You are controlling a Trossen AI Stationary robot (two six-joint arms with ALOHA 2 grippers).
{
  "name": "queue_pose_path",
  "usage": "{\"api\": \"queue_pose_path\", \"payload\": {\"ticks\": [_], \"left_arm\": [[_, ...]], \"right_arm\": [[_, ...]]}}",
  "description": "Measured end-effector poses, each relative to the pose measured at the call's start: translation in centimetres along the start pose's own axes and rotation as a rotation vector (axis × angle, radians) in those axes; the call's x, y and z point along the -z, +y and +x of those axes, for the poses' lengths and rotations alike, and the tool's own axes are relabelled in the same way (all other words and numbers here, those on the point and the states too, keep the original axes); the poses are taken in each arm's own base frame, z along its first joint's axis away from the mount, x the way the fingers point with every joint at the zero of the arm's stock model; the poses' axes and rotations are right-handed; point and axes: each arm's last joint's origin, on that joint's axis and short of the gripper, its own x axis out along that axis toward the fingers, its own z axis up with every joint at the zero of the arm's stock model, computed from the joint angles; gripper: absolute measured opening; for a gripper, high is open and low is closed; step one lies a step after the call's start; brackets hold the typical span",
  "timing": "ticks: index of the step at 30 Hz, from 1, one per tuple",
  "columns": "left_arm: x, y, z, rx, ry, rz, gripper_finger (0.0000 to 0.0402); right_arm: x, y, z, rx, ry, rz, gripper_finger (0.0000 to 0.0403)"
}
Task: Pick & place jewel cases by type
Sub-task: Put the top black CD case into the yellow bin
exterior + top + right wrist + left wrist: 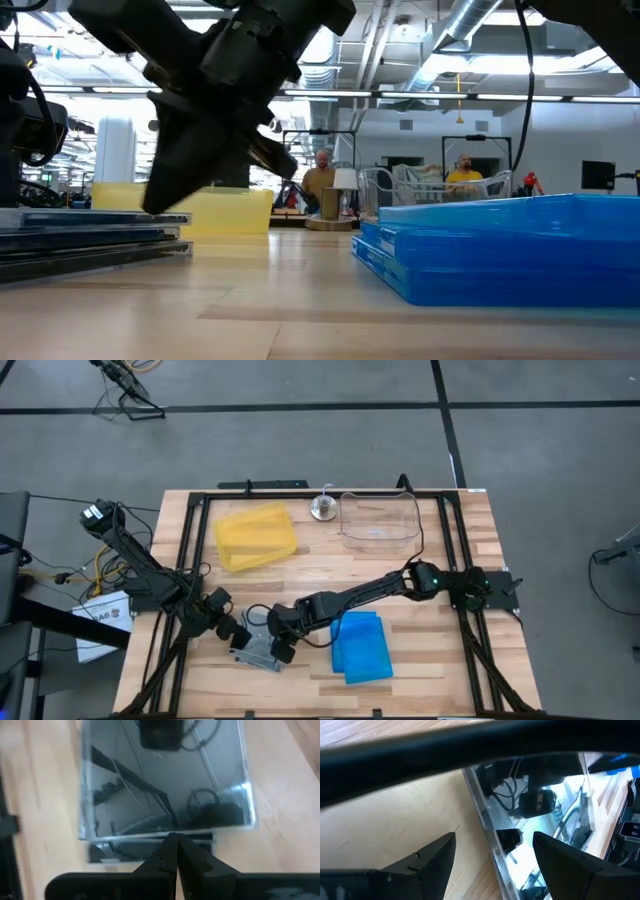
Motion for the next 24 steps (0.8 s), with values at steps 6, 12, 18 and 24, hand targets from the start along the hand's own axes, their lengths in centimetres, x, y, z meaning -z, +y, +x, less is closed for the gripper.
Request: {"api": "queue_pose_path", "payload": {"ticks": [6, 12, 18, 24], "left_arm": [[0.0, 0.0, 0.0, 0.002, -0.006, 0.000, 0.0261], [0.0, 0.0, 0.0, 0.005, -0.006, -0.002, 0.0261], [0.0, 0.0, 0.0, 0.005, -0.007, -0.001, 0.0259], [0.0, 0.1, 0.0, -0.008, 0.011, 0.016, 0.0211]], "right_arm": [[-0.6, -0.2, 1.7, -0.062, -0.064, 0.055, 0.0000], [-0.9, -0.3, 2.3, -0.085, -0.095, 0.082, 0.0000], [-1.3, -0.8, 2.2, -0.082, -0.104, 0.092, 0.0000], [-2.0, -1.4, 2.2, -0.077, -0.121, 0.098, 0.0000]]}}
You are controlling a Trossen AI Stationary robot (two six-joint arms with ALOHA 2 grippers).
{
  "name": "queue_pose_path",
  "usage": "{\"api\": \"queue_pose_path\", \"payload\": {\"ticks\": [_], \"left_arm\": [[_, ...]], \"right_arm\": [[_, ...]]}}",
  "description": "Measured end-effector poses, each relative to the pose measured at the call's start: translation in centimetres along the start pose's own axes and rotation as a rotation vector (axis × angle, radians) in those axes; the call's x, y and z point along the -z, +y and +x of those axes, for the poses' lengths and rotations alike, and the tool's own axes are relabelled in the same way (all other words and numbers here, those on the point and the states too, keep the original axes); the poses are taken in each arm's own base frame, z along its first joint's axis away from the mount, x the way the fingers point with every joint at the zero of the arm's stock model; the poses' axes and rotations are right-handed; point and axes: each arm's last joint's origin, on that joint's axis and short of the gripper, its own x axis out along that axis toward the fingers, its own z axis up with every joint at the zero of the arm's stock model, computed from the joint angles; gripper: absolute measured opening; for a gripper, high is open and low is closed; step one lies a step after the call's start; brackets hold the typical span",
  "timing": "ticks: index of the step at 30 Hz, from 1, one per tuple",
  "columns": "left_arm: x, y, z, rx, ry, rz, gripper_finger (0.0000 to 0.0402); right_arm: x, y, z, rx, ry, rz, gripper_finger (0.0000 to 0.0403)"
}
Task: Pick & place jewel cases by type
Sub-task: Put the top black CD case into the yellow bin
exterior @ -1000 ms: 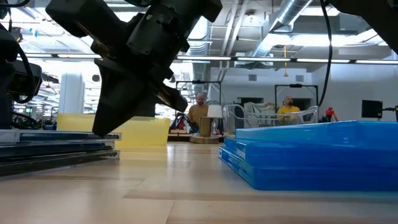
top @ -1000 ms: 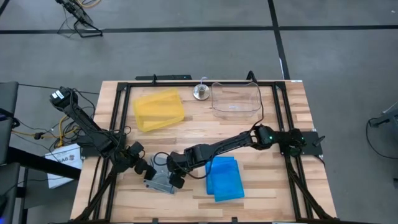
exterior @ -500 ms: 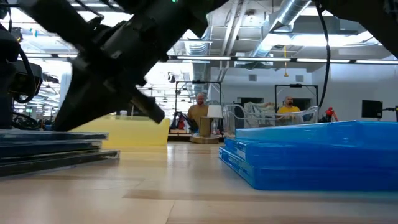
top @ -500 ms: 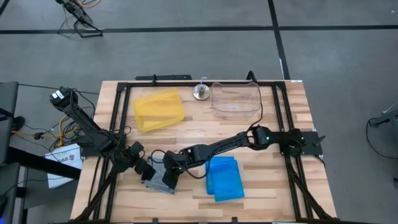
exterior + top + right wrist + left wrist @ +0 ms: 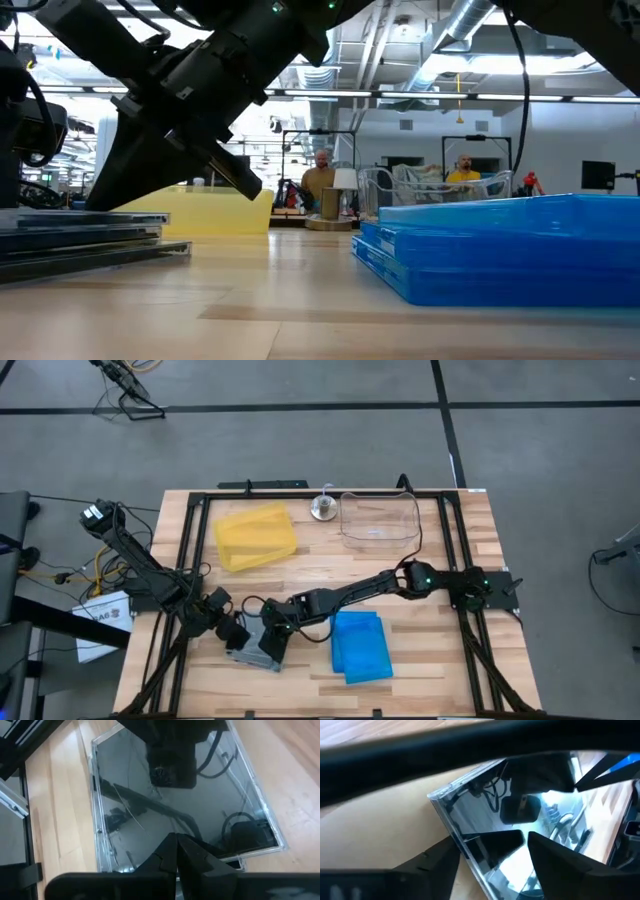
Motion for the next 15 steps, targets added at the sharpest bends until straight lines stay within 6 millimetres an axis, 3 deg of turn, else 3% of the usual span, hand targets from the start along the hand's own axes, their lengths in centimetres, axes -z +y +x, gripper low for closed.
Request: {"api": "queue_pose_path", "payload": {"ticks": [7, 15], "left_arm": [[0.06, 0.12, -0.04, -0.015, 0.033, 0.009, 0.0129], [-0.17, 0.38, -0.74, -0.015, 0.051, 0.020, 0.0120]], "right_arm": [[-0.40, -0.43, -0.04, -0.002, -0.003, 0.007, 0.0000], [-0.56, -0.37, -0.21, -0.019, 0.003, 0.008, 0.0000]]}}
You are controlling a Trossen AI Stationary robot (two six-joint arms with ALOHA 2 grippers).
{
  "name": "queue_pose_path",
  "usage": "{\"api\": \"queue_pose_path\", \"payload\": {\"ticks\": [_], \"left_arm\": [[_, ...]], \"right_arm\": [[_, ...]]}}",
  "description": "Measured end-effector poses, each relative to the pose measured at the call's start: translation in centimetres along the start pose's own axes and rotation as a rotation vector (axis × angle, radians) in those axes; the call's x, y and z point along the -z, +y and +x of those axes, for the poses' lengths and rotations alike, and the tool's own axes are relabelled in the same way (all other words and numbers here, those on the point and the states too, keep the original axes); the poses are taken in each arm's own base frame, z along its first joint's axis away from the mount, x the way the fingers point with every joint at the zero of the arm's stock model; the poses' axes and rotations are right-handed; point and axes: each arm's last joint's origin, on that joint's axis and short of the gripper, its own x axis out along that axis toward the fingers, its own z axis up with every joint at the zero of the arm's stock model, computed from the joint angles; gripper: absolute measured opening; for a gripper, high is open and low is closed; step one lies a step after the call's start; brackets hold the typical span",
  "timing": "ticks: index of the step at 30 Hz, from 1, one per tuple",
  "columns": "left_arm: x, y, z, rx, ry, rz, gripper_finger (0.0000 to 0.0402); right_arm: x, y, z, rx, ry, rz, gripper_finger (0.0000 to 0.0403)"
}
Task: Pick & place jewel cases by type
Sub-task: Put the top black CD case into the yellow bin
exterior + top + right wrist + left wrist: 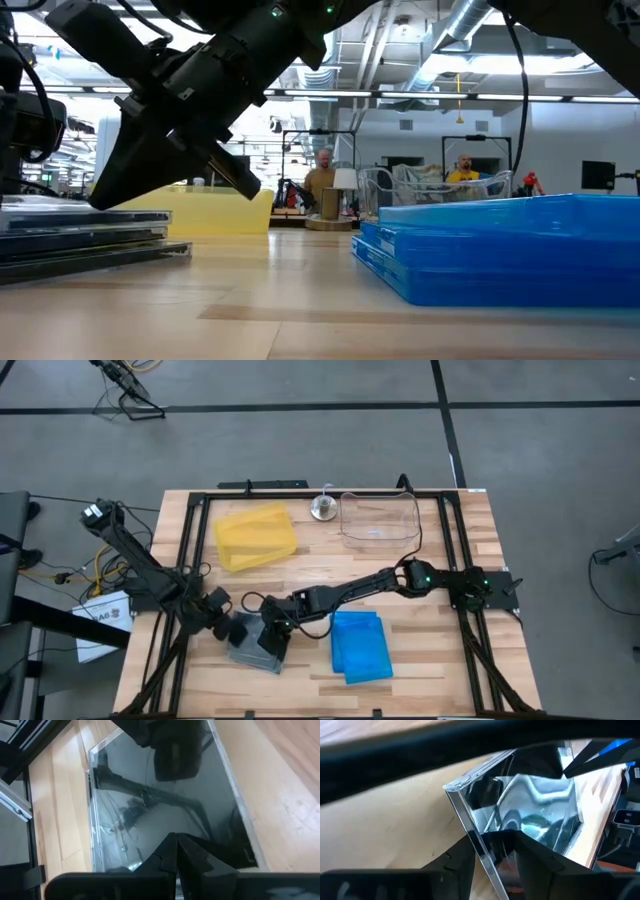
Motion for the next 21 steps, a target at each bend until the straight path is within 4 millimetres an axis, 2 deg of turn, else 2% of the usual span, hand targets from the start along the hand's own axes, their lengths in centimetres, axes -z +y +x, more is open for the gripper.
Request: {"api": "queue_pose_path", "payload": {"ticks": [3, 9, 14, 21], "left_arm": [[-0.2, 0.2, -0.5, 0.006, 0.007, 0.004, 0.0119], [-0.5, 0.5, -1.7, 0.048, 0.015, -0.002, 0.0114], [-0.8, 0.8, -2.6, 0.100, 0.016, -0.006, 0.0113], [-1.1, 0.8, -3.3, 0.166, 0.008, -0.003, 0.0092]], "right_arm": [[-0.5, 0.1, -0.5, 0.002, 0.015, -0.001, 0.0000], [-2.6, 1.1, -2.9, -0.001, 0.011, -0.089, 0.0000], [-5.0, 1.3, -5.5, -0.028, -0.045, -0.091, 0.0000], [-6.9, 1.4, -8.7, -0.067, -0.087, -0.062, 0.0000]]}}
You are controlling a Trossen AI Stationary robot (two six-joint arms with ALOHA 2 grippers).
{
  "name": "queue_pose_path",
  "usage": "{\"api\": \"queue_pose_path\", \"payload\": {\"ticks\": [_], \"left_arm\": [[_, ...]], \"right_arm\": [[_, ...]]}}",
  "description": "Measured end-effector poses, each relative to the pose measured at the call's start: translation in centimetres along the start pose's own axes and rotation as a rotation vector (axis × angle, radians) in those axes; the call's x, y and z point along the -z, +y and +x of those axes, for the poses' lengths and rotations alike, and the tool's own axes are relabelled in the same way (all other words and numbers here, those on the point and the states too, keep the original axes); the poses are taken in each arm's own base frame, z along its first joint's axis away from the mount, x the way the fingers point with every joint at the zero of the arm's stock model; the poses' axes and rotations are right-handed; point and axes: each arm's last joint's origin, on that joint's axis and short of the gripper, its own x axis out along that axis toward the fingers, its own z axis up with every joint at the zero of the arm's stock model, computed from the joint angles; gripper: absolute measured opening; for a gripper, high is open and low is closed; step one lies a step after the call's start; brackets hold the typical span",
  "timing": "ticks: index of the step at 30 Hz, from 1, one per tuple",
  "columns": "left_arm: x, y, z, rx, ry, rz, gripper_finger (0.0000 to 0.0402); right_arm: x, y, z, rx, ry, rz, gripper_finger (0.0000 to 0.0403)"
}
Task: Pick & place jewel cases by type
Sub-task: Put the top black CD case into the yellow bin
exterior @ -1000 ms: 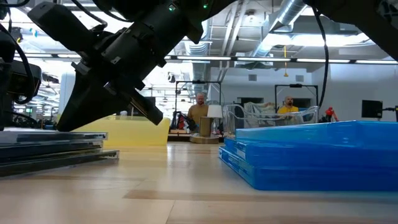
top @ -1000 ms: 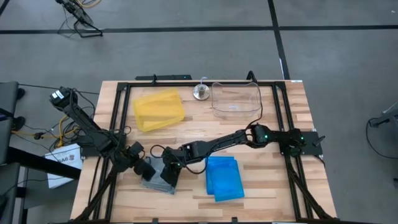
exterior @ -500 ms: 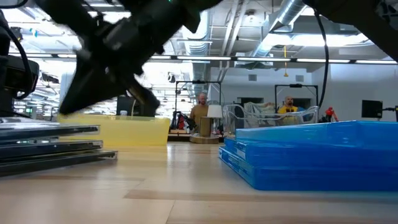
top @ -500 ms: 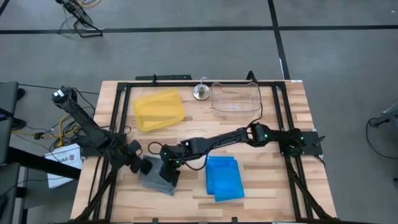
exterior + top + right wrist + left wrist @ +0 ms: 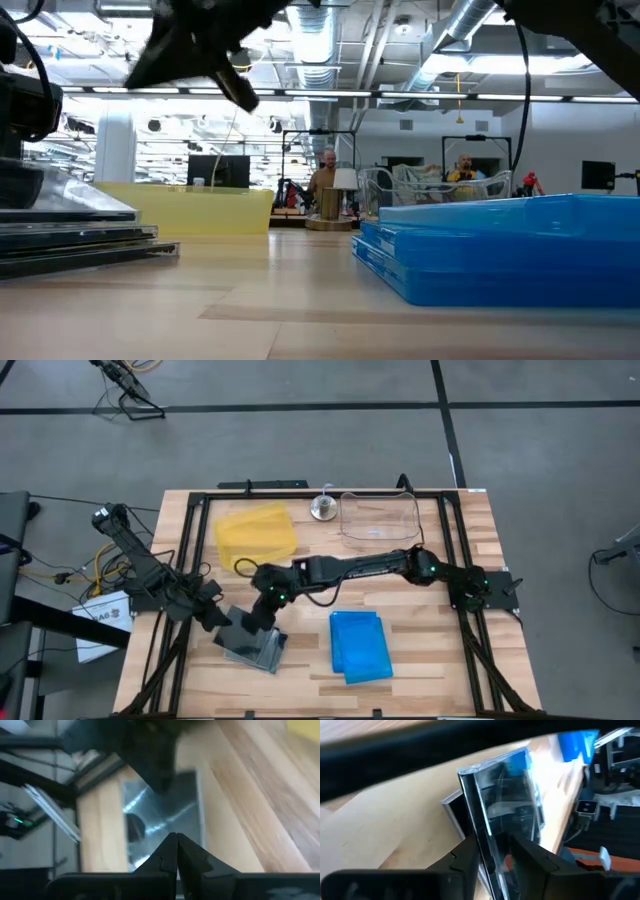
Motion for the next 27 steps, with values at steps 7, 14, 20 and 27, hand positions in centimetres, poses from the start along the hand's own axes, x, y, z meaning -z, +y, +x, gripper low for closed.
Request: {"api": "queue_pose_path", "payload": {"ticks": [7, 14, 20, 27], "left_arm": [[-0.2, -0.2, -0.3, 0.041, -0.024, 0.010, 0.0030], [-0.2, -0.3, -0.3, 0.053, -0.048, 0.011, 0.0032], [-0.3, -0.5, -0.3, 0.069, -0.072, 0.008, 0.0027], [-0.4, -1.2, -0.4, 0.142, -0.111, 0.031, 0.0026]], "right_arm": [[-1.1, 0.9, -2.3, -0.032, -0.053, 0.017, 0.0000], [-1.8, 1.8, -4.2, -0.081, -0.073, 0.058, 0.0000], [-2.1, 2.8, -6.2, -0.110, -0.088, 0.048, 0.0000], [-2.5, 4.1, -10.5, -0.098, -0.117, 0.027, 0.0000]]}}
